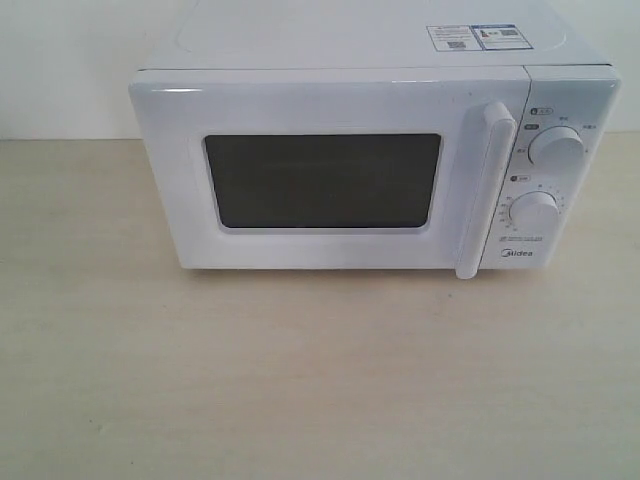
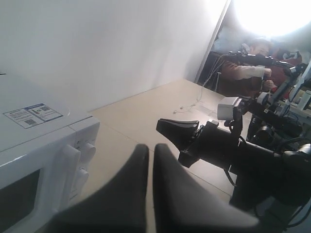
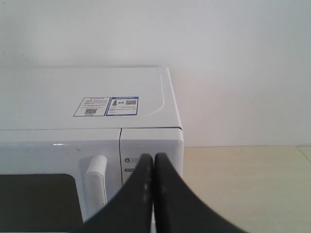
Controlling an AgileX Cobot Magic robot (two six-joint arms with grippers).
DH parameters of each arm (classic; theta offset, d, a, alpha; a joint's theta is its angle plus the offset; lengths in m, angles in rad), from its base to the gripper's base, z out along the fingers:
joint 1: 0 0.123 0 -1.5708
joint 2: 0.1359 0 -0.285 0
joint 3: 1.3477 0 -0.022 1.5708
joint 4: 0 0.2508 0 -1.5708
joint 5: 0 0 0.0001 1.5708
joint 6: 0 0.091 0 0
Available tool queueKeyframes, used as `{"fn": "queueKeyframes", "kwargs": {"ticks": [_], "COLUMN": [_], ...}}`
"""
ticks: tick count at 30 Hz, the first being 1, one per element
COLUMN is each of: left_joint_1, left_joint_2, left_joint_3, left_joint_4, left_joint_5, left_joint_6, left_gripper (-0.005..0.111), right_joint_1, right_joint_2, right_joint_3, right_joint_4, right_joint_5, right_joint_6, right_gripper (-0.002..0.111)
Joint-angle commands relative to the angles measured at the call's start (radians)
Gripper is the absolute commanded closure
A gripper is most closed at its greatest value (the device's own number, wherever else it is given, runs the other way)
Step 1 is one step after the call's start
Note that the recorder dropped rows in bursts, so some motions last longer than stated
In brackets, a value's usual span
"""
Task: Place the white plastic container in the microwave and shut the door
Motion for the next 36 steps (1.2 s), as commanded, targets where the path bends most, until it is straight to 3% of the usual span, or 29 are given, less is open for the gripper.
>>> {"fn": "queueKeyframes", "kwargs": {"ticks": [1,11,18,30,36], "left_joint_1": [-0.004,-0.004,0.004,0.188,0.265], "left_joint_2": [0.003,-0.043,-0.217,-0.696,-0.809], "left_joint_3": [0.005,-0.001,-0.001,0.003,0.006], "left_joint_4": [-0.018,0.029,0.191,0.517,0.612], "left_joint_5": [-0.014,-0.014,-0.054,-0.049,0.005], "left_joint_6": [-0.005,0.023,0.033,0.005,-0.045], "left_gripper": [0.102,0.102,0.102,0.102,0.102], "right_joint_1": [0.003,0.003,0.003,0.003,0.003], "right_joint_2": [-0.004,-0.004,-0.004,-0.004,-0.004], "right_joint_3": [0.005,0.005,0.005,0.005,0.005], "right_joint_4": [-0.001,-0.001,-0.001,-0.001,-0.001], "right_joint_5": [-0.003,-0.003,-0.003,-0.003,-0.003], "right_joint_6": [-0.002,-0.002,-0.002,-0.002,-0.002], "right_gripper": [0.108,0.108,0.108,0.108,0.108]}}
